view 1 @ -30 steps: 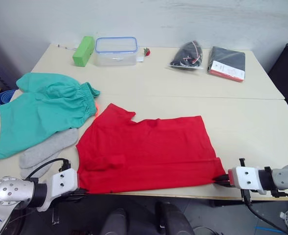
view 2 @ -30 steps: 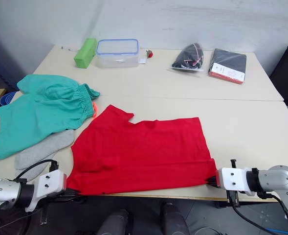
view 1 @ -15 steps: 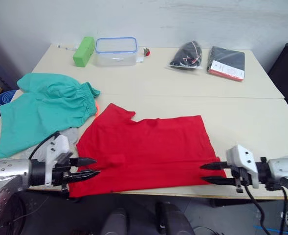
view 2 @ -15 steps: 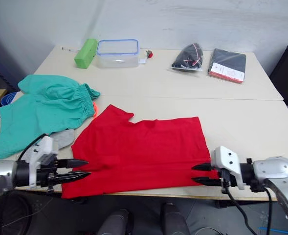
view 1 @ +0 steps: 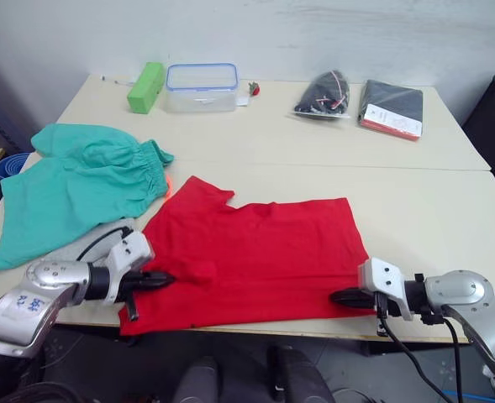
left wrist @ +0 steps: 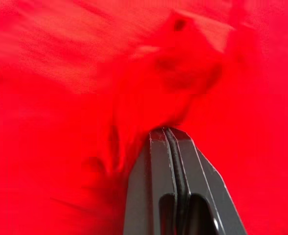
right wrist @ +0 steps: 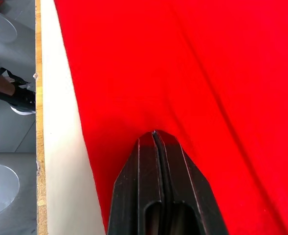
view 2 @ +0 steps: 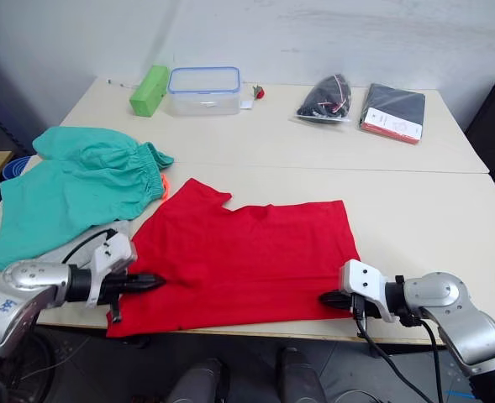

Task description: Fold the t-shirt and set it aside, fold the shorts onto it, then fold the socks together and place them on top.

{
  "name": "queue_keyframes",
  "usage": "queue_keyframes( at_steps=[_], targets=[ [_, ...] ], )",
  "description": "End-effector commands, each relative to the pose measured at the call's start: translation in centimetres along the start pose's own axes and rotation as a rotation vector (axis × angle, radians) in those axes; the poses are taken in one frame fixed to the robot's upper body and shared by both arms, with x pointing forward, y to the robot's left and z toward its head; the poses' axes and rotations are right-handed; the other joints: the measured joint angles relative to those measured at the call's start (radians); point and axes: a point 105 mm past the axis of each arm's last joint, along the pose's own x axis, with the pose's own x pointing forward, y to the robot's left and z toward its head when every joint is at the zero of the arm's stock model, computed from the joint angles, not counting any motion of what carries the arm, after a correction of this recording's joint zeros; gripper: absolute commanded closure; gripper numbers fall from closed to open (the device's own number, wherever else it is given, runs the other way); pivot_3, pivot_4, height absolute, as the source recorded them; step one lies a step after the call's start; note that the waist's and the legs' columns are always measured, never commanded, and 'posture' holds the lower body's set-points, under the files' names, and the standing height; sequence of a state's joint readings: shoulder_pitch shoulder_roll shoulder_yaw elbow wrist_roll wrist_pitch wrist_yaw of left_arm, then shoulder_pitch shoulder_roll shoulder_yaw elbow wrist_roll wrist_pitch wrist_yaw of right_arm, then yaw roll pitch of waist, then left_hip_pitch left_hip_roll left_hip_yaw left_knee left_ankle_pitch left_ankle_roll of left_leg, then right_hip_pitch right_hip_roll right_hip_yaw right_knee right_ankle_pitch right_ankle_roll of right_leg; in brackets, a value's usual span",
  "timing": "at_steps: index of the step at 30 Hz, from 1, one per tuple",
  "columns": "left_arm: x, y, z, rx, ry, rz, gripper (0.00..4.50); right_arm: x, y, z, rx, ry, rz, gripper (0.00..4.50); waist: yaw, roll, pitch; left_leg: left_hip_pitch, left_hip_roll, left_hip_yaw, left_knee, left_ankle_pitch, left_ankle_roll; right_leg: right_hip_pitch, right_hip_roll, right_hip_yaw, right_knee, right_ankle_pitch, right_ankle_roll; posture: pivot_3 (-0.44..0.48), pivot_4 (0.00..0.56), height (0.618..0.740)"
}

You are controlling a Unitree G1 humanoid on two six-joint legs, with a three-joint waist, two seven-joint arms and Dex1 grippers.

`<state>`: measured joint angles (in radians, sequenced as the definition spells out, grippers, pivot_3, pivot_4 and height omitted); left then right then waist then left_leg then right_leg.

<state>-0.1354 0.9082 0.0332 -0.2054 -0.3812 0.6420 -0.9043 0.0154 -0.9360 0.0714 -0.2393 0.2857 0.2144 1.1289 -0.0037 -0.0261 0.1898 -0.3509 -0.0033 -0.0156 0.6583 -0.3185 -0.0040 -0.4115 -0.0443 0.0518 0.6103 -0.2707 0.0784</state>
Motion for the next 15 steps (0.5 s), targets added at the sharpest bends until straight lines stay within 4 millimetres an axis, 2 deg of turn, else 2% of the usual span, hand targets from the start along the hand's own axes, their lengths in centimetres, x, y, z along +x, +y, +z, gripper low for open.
queue_keyframes(
  at_steps=[1,3,5,8,12,15],
  targets=[
    [-1.0,2.0,0.5,0.027,-0.013,0.094,4.46,-0.1,0.7,-1.5,0.017,0.059,0.018,4.50,0.000,-0.001,0.000,0.000,0.000,0.000,0.000,0.000,0.000,0.000,0.000,0.000,0.000,0.001,0.002,0.000,0.150,0.740],
    [-1.5,2.5,0.3,0.037,-0.003,0.108,4.46,-0.1,0.8,-1.7,0.018,0.060,0.016,4.50,-0.001,-0.001,0.000,0.000,0.000,0.000,0.000,0.000,-0.001,0.000,0.000,0.000,0.000,0.002,0.003,0.000,0.150,0.740],
    [-2.0,1.9,0.4,0.036,-0.011,0.069,4.46,-0.1,0.9,-1.7,0.018,0.060,0.012,4.50,-0.001,-0.001,-0.001,-0.001,0.000,0.000,-0.001,-0.001,-0.001,-0.001,-0.001,0.000,-0.001,0.003,0.006,0.000,0.150,0.740],
    [-2.5,0.0,1.0,0.030,-0.039,-0.031,4.46,-0.2,0.8,-1.5,0.026,0.045,0.001,4.50,-0.001,-0.002,-0.001,-0.001,0.000,-0.001,-0.004,-0.001,-0.001,-0.002,-0.001,-0.001,-0.002,0.003,0.006,0.000,0.150,0.740],
    [-3.0,-4.0,3.1,0.014,-0.126,-0.238,4.46,-0.6,0.7,-0.8,0.052,0.007,-0.009,4.50,0.003,-0.002,-0.001,-0.001,0.001,-0.002,-0.005,-0.001,-0.001,-0.002,-0.003,-0.001,-0.004,0.003,0.005,0.000,0.150,0.740],
    [-1.8,-4.8,3.5,0.037,-0.115,-0.236,4.46,-0.7,0.6,-0.2,0.058,-0.017,-0.012,4.50,0.003,-0.001,-0.001,-0.002,0.000,-0.002,-0.005,-0.001,-0.001,-0.001,-0.003,-0.001,-0.005,-0.001,-0.001,0.000,0.150,0.740]
  ],
)
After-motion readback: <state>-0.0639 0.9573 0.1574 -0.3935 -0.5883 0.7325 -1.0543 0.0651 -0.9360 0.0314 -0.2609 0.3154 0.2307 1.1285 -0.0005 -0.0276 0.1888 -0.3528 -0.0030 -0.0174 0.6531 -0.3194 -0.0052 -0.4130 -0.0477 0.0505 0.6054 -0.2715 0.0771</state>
